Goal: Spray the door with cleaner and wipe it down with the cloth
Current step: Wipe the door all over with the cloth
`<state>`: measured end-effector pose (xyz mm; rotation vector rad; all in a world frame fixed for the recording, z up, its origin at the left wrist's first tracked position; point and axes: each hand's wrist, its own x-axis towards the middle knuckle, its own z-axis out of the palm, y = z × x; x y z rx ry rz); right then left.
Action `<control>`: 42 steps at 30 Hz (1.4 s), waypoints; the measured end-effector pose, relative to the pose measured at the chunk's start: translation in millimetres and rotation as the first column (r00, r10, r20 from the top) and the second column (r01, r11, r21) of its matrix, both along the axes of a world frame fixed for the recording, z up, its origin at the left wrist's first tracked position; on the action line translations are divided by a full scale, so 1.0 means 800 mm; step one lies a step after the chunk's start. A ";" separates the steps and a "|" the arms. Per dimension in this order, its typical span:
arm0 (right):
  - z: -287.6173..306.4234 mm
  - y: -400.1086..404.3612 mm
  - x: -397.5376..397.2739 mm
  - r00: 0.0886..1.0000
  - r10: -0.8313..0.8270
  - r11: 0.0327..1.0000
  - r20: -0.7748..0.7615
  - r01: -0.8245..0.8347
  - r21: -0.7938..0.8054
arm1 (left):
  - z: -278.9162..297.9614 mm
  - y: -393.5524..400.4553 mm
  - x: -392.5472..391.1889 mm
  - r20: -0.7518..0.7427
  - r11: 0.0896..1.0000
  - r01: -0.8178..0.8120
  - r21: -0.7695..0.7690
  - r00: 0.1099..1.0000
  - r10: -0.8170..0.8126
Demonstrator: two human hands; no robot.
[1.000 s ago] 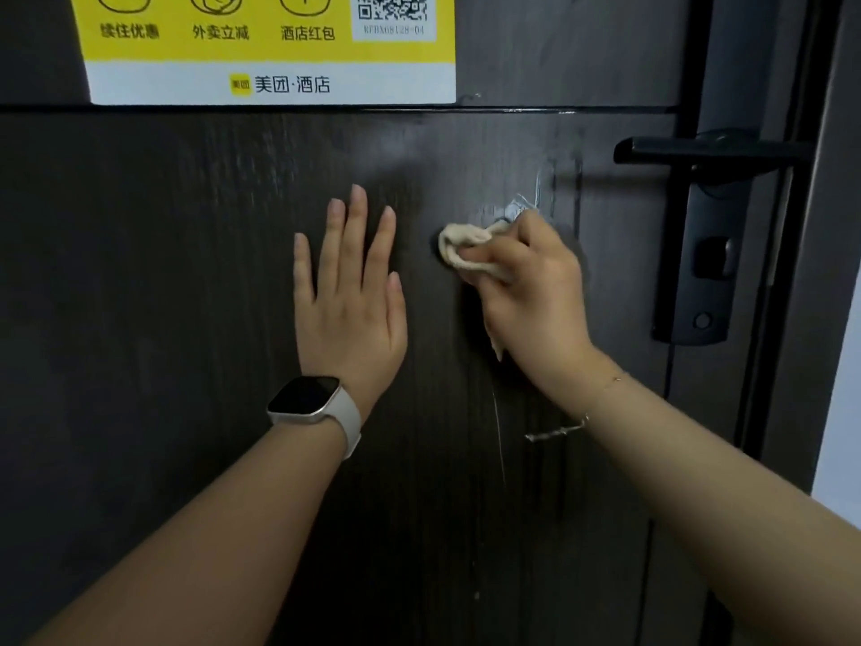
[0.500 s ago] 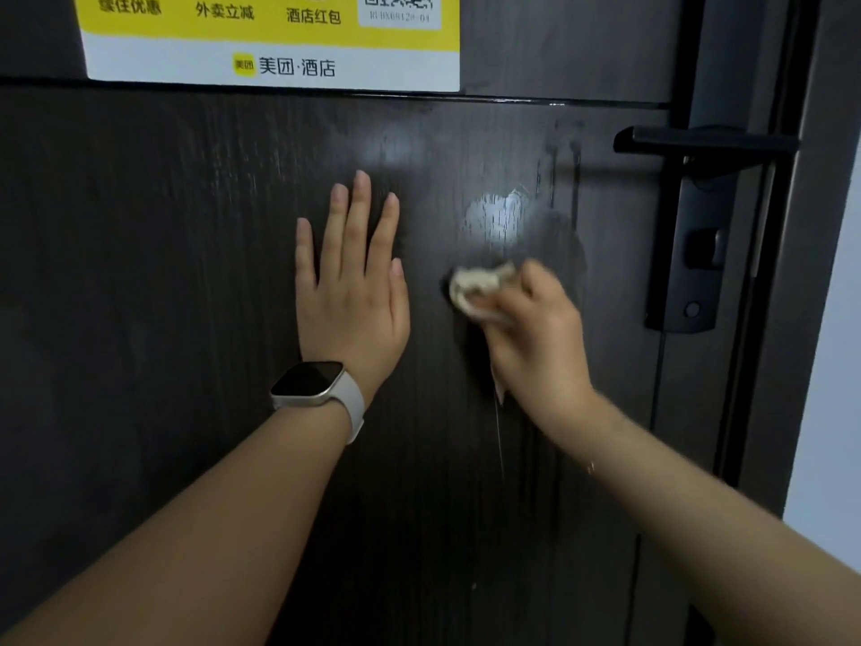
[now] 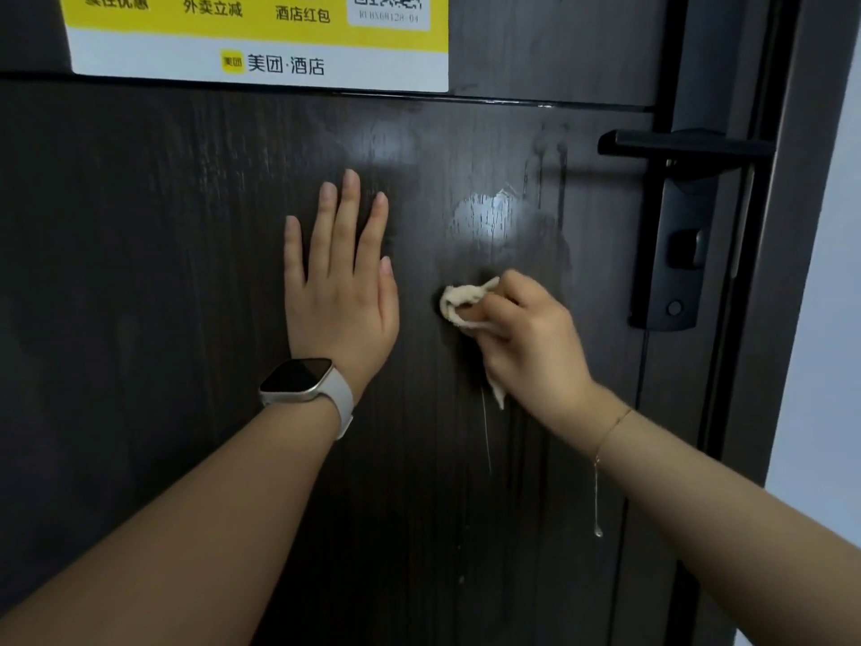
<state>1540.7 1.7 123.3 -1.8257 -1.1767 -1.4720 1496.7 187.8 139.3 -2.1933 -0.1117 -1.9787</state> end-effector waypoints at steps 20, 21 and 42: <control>0.011 0.014 -0.001 0.994 0.011 0.980 -0.112 0.011 0.198 | -0.001 0.001 -0.001 0.016 1.000 0.003 -0.008 1.000 -0.003; 0.004 0.015 -0.003 0.990 0.023 0.975 -0.139 0.008 0.221 | 0.000 0.002 -0.001 0.014 1.000 0.005 -0.004 1.000 -0.005; 0.056 0.067 0.008 0.985 0.097 0.929 0.142 -0.141 0.342 | 0.003 0.002 -0.002 0.001 0.999 0.036 -0.010 0.999 -0.036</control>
